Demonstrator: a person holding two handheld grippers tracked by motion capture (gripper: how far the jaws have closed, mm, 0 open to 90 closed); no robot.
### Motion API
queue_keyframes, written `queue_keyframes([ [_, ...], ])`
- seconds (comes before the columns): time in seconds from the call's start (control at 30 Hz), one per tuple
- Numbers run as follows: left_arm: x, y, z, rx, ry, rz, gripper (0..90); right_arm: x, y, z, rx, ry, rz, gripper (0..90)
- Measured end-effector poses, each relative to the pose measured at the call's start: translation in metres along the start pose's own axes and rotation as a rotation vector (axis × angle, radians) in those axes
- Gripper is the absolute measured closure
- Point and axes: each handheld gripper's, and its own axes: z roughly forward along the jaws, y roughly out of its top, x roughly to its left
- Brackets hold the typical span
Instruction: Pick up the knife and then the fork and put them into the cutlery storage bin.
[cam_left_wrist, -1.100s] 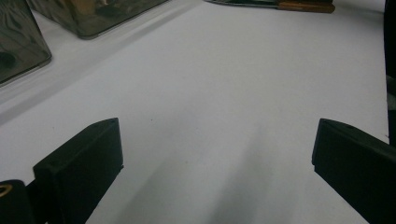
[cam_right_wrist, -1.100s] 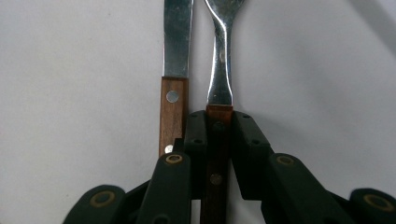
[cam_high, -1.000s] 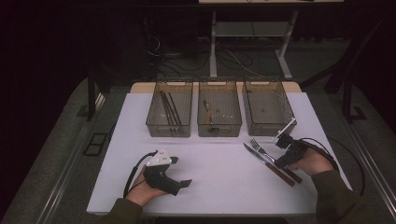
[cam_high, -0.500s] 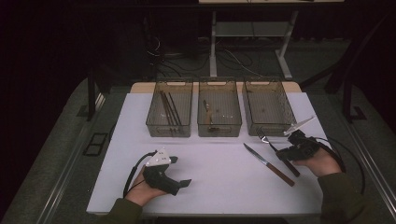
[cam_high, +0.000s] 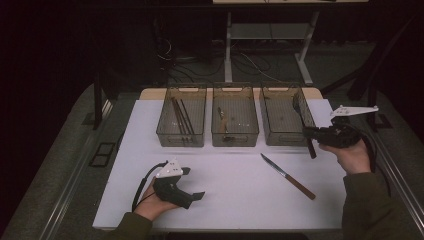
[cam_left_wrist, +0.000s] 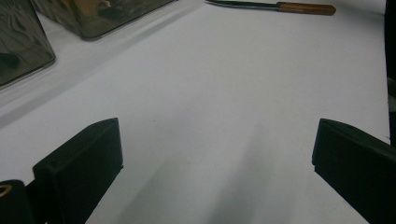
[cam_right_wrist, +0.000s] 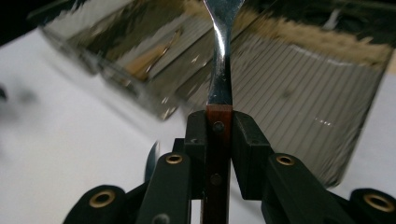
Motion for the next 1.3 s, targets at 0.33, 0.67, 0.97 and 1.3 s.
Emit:
queue_keyframes([
  [0.33,0.0,0.0,0.0,-0.004,-0.005,-0.001,0.4,-0.028,0.027,0.01,-0.132,-0.073,0.066,77.1],
  [0.67,0.0,0.0,0.0,-0.002,-0.007,0.0,0.5,-0.051,0.037,0.037,-0.159,-0.132,0.091,77.1],
  [0.97,0.0,0.001,-0.001,-0.007,-0.01,0.002,0.4,-0.065,0.032,0.06,-0.104,-0.166,0.121,77.1],
  [1.3,0.0,0.001,0.0,-0.004,-0.01,0.007,0.4,-0.063,0.025,0.084,0.05,-0.196,0.079,77.1],
])
